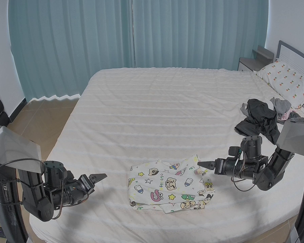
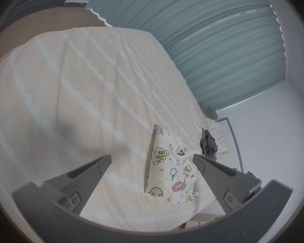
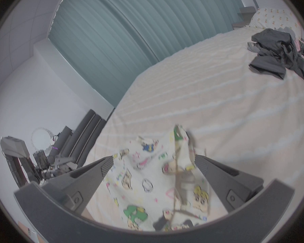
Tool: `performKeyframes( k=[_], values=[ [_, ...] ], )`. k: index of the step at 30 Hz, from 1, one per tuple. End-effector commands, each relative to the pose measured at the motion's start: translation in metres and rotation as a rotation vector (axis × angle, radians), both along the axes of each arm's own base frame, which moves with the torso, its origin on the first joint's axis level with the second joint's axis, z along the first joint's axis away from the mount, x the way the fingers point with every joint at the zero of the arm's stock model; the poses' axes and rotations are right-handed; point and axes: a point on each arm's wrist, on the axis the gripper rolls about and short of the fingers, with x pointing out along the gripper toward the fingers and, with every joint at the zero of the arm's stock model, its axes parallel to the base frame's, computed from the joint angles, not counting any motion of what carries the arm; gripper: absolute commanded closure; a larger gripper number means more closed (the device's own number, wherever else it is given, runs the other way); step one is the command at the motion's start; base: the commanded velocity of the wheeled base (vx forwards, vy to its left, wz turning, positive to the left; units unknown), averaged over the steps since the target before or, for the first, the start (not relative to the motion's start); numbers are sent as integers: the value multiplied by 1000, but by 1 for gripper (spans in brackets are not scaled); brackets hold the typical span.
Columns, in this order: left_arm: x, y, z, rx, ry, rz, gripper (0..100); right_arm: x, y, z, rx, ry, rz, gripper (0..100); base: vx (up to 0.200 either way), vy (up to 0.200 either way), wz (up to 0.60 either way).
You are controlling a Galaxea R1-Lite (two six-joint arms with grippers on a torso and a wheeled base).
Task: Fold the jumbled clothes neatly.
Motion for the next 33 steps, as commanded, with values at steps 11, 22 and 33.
performKeyframes(
  k=[11,22,33],
  values=[
    [0,0,-3,-5,-29,0,0,44,22,-50,1,90,2,0,0,0,0],
    [0,0,-3,-4,-29,-1,0,48,35,-53,11,69,39,0,0,0,0],
    [-1,0,-3,-2,-23,1,0,49,27,-58,-2,98,10,100,0,0,0]
  ],
)
